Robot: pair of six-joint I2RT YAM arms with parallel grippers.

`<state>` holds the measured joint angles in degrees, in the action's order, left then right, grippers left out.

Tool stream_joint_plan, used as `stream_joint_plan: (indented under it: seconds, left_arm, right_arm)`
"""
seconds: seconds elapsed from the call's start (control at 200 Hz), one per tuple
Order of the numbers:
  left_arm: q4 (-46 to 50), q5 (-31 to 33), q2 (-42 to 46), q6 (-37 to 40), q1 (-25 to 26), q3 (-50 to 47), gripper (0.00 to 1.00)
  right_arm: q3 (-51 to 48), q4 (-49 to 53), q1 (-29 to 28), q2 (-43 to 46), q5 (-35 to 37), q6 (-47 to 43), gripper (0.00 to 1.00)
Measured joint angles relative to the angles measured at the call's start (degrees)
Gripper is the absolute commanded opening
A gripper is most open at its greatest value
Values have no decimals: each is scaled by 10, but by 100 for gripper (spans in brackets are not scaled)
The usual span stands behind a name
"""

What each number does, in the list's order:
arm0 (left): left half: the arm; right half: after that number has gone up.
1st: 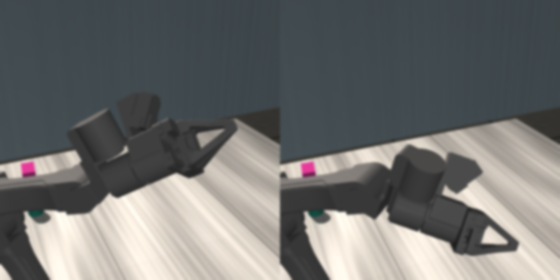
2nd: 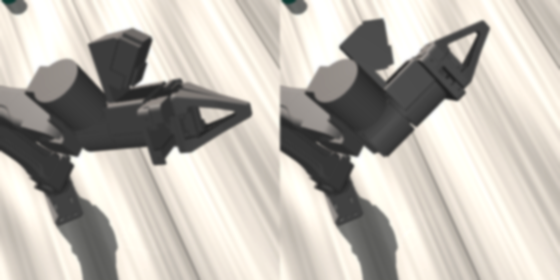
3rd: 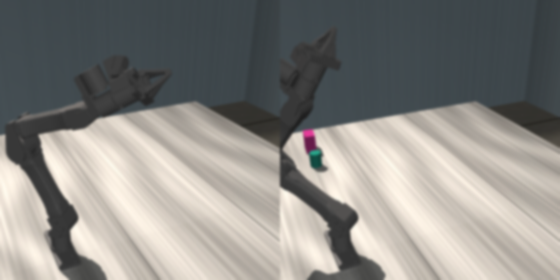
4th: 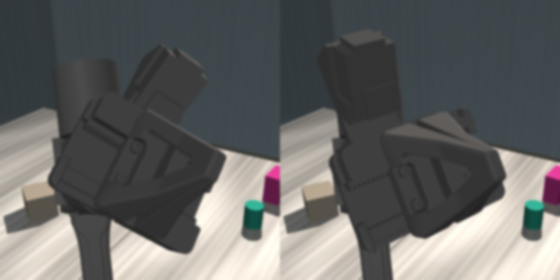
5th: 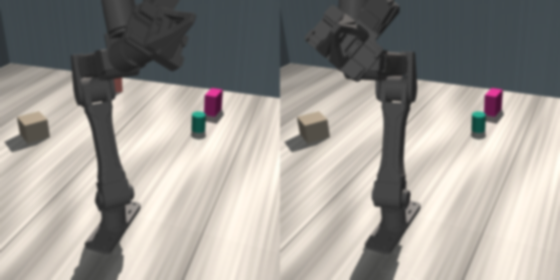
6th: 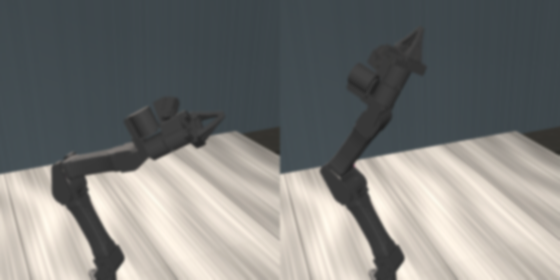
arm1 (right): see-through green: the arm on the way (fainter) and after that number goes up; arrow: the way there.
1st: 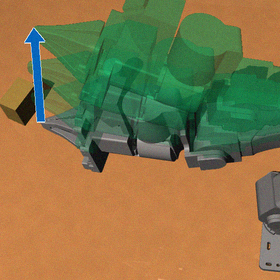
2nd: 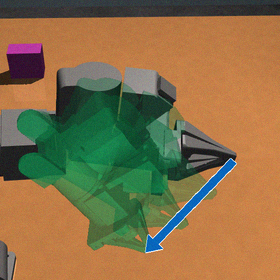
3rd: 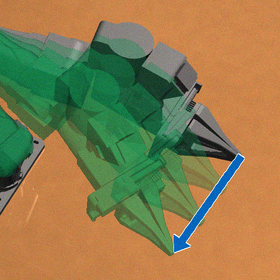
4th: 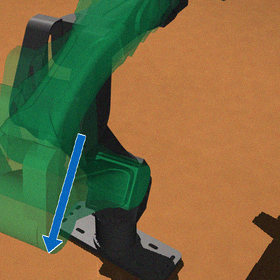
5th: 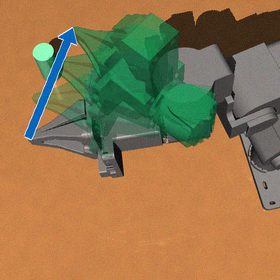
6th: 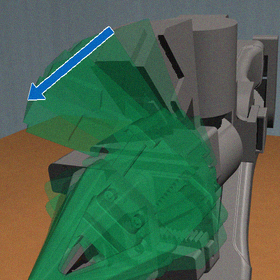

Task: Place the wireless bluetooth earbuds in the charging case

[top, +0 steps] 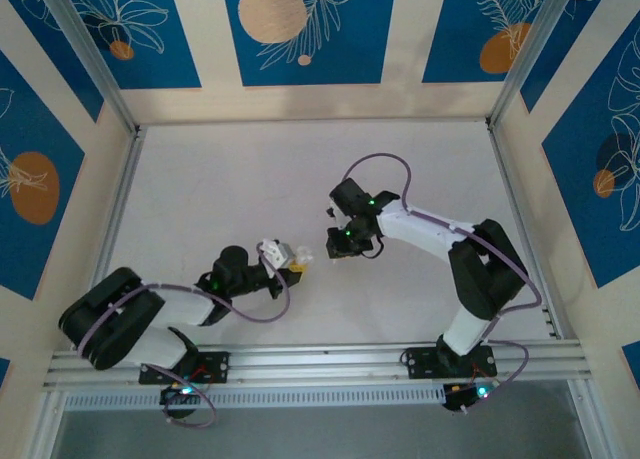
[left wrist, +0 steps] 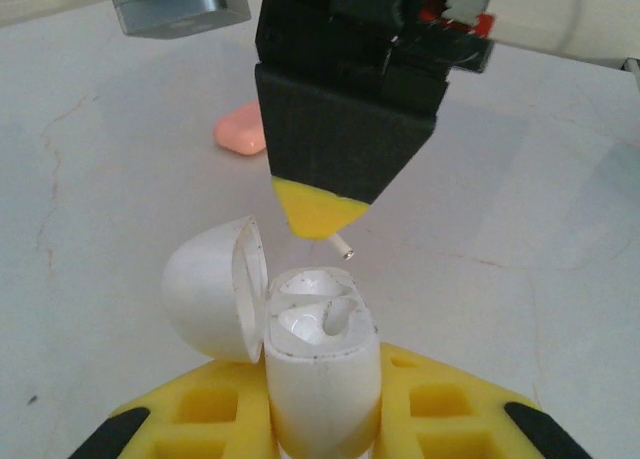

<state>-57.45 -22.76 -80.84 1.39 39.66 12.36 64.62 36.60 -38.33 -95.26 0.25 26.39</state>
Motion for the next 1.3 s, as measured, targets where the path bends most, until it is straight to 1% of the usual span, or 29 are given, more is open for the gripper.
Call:
stream_joint_plan:
  seconds: [0.25,0.385,0.565,0.71,1.025,1.3]
  left_arm:
    - [-134,-21,-116,-36,0,18,20]
    - [-170,-30,-150,-51,5,35,19]
    - [-194,-39,-156,-56,8,53,19]
    - [-200,-42,-157,-59,8,56,19]
    - [-202,-42,-157,-69,10,58,19]
    - [-202,-42,-148,-76,11,58,19]
  right_arm:
    - [-55,-66,0,85,7,-7,18]
    - [-78,-96,0,131,9,-14,18]
    - [-108,-144,0,184,8,-24,18]
    - [-127,-176,-3,207,5,-31,18]
    - [-134,-218,-19,224,2,-46,18]
    - [-139,-225,-33,224,2,-55,18]
